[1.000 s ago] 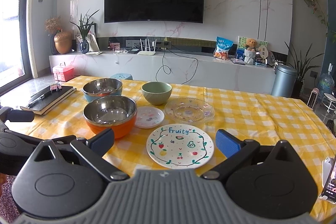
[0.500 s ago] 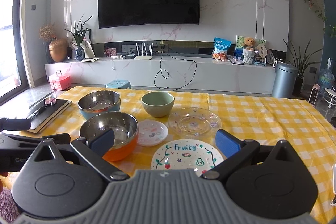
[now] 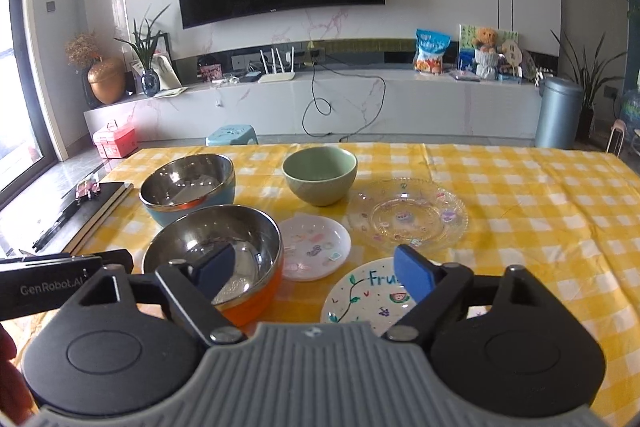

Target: Organize plates and bowls

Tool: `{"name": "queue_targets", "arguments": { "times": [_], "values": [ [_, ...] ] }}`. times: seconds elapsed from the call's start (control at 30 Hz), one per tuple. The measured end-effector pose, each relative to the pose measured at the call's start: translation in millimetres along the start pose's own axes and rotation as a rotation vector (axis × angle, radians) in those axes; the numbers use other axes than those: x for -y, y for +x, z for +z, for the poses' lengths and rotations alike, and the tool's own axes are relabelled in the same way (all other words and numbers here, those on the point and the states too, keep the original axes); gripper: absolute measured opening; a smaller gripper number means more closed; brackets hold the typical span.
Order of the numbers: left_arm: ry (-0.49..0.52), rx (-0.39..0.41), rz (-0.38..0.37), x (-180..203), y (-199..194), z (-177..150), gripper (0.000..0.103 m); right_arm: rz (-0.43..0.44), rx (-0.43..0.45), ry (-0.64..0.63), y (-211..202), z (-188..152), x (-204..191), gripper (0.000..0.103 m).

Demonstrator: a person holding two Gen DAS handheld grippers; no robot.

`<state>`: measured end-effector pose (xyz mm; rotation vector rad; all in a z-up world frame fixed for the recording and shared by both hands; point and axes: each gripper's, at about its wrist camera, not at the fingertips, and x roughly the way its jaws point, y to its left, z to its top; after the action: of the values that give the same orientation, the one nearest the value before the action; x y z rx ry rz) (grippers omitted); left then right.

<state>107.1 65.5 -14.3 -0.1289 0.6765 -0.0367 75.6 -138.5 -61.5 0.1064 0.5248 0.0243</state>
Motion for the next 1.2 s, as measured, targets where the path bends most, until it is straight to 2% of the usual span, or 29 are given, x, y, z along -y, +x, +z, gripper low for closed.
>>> {"name": "queue_targets", "arguments": {
  "times": [0.2, 0.27, 0.3, 0.5, 0.57, 0.73, 0.87, 1.0, 1.2],
  "values": [
    [-0.028, -0.04, -0.004, 0.5, 23.6, 8.8, 0.066, 0.024, -0.05, 0.018, 32.6, 7.2, -11.3, 0.066],
    [-0.027, -0.053, -0.008, 3.3, 31.3, 7.8, 0.062, 0.031, -0.074, 0.026, 41.5, 5.4, -16.5, 0.055],
    [-0.03, -0.06, -0.014, 3.9, 34.3, 7.3, 0.061, 0.037, -0.086, 0.035, 46.0, 4.6, -18.1, 0.053],
    [-0.049, -0.103, -0.006, 2.7, 53.2, 4.8, 0.046, 0.032, -0.135, 0.078, 64.0, -2.5, -21.5, 0.038],
    [-0.061, -0.112, -0.013, 0.8, 57.0, 4.5, 0.041, 0.038, -0.15, 0.106, 67.3, -3.9, -19.9, 0.028],
    [-0.066, -0.126, -0.023, 0.6, 61.5, 3.9, 0.028, 0.041, -0.167, 0.142, 72.8, -5.6, -19.4, 0.016],
    [-0.058, -0.13, -0.04, 3.4, 62.2, 5.4, 0.015, 0.039, -0.169, 0.14, 73.4, -5.6, -21.6, 0.013],
    [-0.042, -0.129, -0.027, 6.2, 55.8, 6.1, 0.013, 0.032, -0.185, 0.156, 71.1, -2.9, -21.4, 0.011],
    [-0.069, -0.117, -0.013, -4.6, 26.6, 5.8, 0.012, 0.076, -0.192, 0.174, 49.3, -2.8, -24.8, 0.01]
  ]
}}
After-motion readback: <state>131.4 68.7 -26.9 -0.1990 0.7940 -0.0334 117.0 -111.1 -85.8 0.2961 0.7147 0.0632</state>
